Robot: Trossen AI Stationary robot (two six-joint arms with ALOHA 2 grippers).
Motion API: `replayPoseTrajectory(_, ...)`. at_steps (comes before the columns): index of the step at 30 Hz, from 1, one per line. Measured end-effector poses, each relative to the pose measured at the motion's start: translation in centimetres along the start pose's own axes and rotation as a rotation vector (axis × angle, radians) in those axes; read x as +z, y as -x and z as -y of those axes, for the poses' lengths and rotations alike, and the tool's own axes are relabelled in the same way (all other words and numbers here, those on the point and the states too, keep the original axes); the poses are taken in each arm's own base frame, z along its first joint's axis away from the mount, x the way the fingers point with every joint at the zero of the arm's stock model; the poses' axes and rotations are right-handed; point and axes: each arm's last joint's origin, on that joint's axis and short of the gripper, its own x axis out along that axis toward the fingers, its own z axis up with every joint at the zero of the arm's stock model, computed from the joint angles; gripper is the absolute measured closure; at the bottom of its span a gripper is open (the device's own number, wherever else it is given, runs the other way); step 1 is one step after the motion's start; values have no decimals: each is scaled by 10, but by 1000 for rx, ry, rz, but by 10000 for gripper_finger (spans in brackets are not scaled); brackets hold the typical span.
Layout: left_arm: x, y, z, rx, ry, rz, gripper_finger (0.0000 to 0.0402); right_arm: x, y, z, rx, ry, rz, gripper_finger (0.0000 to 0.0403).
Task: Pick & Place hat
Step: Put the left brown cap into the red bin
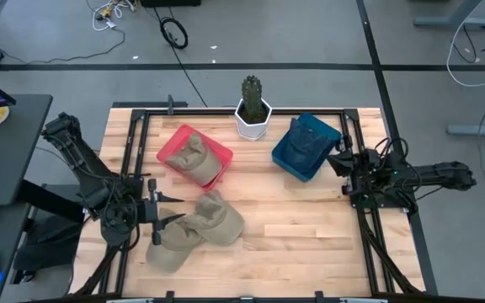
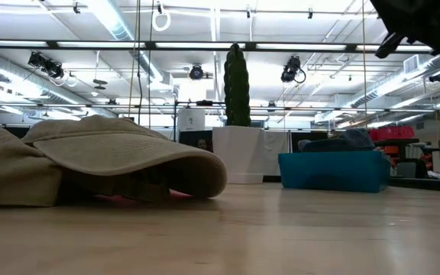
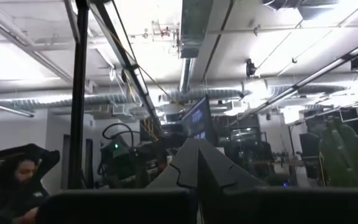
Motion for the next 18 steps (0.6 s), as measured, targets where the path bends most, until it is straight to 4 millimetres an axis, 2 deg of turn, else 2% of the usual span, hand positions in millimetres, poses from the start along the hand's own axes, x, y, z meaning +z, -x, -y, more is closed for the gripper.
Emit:
replayPoseTrajectory(6,0,0,0,0,18,-1,220,-9,4,0,-2,34,-114,402)
replayPoseTrajectory(18,0,0,0,0,18,-1,220,-46,17,2,17,159,-522,395)
